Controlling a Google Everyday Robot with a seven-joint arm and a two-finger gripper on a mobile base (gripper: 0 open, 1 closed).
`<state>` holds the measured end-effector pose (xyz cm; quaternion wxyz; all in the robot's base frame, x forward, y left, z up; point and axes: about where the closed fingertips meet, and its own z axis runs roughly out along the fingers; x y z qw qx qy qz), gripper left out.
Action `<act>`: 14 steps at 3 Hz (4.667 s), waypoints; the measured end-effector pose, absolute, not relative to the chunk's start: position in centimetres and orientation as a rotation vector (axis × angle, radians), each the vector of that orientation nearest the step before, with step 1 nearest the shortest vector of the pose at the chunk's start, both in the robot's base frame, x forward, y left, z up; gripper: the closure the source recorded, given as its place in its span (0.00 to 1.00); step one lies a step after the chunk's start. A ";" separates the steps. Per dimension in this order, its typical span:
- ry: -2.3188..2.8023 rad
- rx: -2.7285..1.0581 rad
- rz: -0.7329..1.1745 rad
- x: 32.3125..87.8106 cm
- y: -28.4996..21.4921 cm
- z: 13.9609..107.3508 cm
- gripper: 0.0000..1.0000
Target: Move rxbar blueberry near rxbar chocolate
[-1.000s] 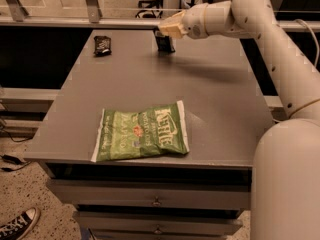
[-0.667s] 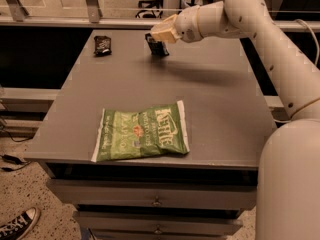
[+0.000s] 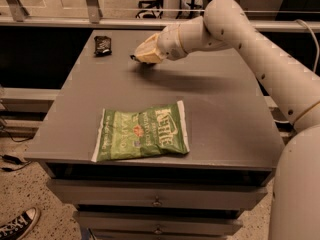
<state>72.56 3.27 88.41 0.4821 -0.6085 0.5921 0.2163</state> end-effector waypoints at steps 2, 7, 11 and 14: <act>1.383 -1.608 0.519 72.4 6.8 85.7 1.00; 1.216 -1.812 0.385 77.1 14.0 84.9 0.67; 1.252 -1.822 0.361 78.3 13.3 83.8 0.00; 1.253 -1.821 0.361 78.3 13.3 84.6 0.18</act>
Offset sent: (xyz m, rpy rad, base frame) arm 0.0081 0.0551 -0.0375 -0.1043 -0.0697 0.1449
